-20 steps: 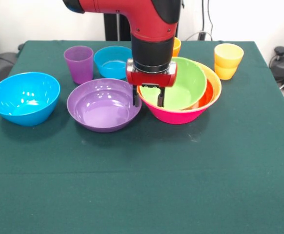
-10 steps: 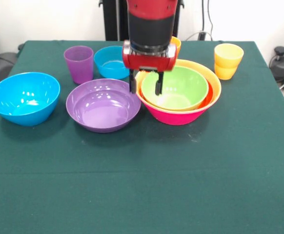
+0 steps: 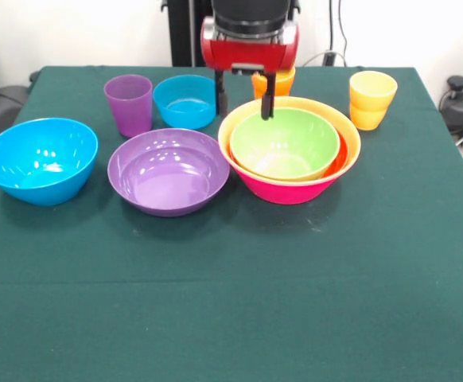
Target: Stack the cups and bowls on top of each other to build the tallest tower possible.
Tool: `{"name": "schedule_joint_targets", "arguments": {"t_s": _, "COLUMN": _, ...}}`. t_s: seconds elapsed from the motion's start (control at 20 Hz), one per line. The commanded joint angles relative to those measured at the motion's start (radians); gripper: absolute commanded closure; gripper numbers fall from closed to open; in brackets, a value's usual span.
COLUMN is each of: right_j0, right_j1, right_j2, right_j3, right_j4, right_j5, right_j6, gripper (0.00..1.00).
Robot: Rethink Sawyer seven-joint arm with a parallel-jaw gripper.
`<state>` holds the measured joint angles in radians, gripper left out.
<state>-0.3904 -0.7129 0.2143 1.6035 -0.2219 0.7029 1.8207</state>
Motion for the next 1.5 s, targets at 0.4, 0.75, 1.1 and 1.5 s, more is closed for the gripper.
{"name": "schedule_joint_targets", "arguments": {"t_s": 0.4, "right_j0": -0.078, "right_j1": 0.015, "right_j2": 0.129, "right_j3": 0.029, "right_j4": -0.037, "right_j5": 0.082, "right_j6": -0.168, "gripper": 0.0}}
{"name": "schedule_joint_targets", "arguments": {"t_s": 0.75, "right_j0": -0.153, "right_j1": 0.075, "right_j2": 0.163, "right_j3": -0.037, "right_j4": -0.091, "right_j5": 0.09, "right_j6": -0.244, "gripper": 0.0}}
{"name": "schedule_joint_targets", "arguments": {"t_s": 1.1, "right_j0": -0.199, "right_j1": 0.132, "right_j2": 0.204, "right_j3": -0.094, "right_j4": -0.137, "right_j5": 0.104, "right_j6": -0.275, "gripper": 0.0}}
{"name": "schedule_joint_targets", "arguments": {"t_s": 1.5, "right_j0": -0.222, "right_j1": 0.167, "right_j2": 0.239, "right_j3": -0.096, "right_j4": -0.174, "right_j5": 0.077, "right_j6": -0.25, "gripper": 0.0}}
